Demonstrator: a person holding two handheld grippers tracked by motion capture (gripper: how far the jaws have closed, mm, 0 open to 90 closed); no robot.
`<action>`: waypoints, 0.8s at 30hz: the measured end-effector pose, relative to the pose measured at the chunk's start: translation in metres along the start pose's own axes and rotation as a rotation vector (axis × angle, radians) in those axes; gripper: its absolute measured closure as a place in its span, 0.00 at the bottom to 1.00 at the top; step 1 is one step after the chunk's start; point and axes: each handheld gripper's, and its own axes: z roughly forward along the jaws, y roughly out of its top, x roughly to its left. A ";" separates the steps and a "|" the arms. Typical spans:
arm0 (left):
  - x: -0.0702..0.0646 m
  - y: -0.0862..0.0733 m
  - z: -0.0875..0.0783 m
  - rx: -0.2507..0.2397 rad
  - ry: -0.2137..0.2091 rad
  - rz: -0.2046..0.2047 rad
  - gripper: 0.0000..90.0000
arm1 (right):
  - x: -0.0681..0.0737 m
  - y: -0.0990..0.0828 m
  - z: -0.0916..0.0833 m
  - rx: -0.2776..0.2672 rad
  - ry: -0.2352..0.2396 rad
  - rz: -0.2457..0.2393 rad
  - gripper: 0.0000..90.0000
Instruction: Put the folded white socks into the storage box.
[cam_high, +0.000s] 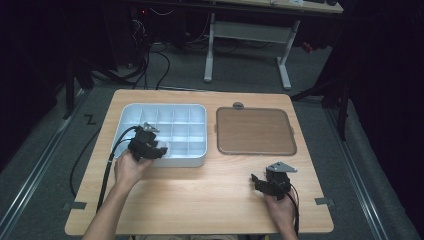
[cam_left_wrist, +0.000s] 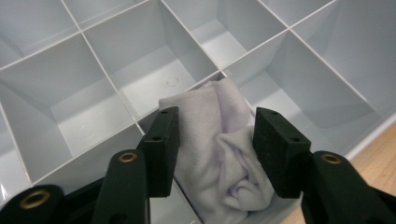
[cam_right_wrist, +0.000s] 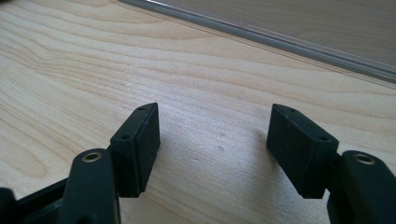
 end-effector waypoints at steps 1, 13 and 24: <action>0.001 -0.001 0.001 0.001 0.004 0.000 0.60 | 0.000 0.000 0.000 0.000 -0.001 0.000 0.39; 0.006 -0.010 0.013 0.040 0.020 -0.007 0.70 | 0.000 0.000 0.000 0.000 0.000 0.000 0.39; 0.006 -0.014 0.019 0.037 0.028 0.021 0.69 | 0.000 0.000 0.000 0.000 0.000 0.000 0.39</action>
